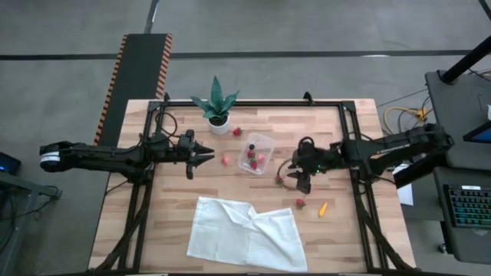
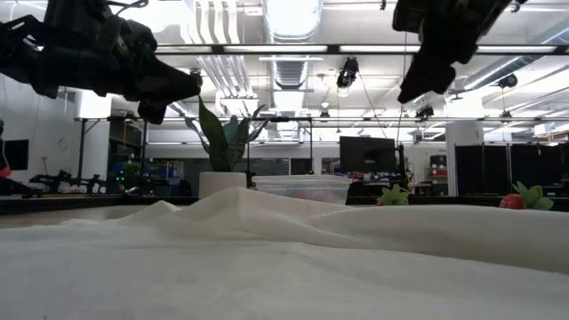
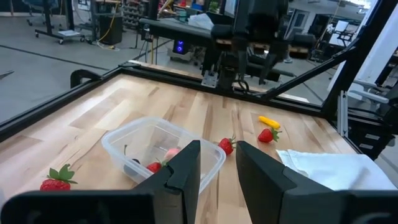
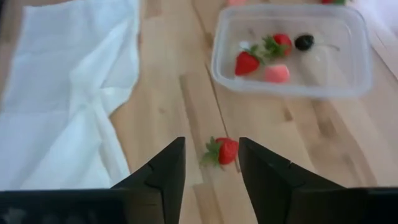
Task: Pick and placing Produce into tupperware
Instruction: Put the red strawberry into the transparent bin
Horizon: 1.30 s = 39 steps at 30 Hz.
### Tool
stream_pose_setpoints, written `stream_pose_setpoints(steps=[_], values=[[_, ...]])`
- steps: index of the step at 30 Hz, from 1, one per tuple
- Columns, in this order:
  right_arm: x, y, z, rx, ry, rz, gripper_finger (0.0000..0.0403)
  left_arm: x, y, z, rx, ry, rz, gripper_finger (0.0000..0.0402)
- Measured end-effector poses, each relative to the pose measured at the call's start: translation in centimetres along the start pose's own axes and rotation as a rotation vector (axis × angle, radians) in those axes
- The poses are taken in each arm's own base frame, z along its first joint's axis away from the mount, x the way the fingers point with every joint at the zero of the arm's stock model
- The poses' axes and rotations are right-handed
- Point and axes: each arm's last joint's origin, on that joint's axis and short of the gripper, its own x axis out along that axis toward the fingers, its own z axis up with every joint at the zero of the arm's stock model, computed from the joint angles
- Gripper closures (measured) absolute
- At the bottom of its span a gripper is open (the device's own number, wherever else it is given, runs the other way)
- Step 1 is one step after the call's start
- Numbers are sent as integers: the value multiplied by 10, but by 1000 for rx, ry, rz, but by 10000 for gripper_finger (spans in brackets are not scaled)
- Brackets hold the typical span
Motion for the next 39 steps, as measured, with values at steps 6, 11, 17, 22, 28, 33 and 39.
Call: stream_pose_setpoints(steps=[6,11,17,22,28,33,39], values=[[23,24,-16,82,47,-107,273,0,0,0,0,-1,0,313],[45,32,-23,141,120,-281,284,0,0,-1,3,2,0,313],[64,39,-15,201,168,-407,300,0,0,-1,8,0,0,313],[71,49,-4,199,194,-428,312,0,0,-1,9,0,0,313],[84,56,-5,213,291,-372,303,0,0,-1,7,0,0,313],[96,59,-11,236,356,-355,259,0,0,-1,5,0,-1,313],[99,58,-11,236,333,-389,217,0,0,1,6,-7,-2,313]])
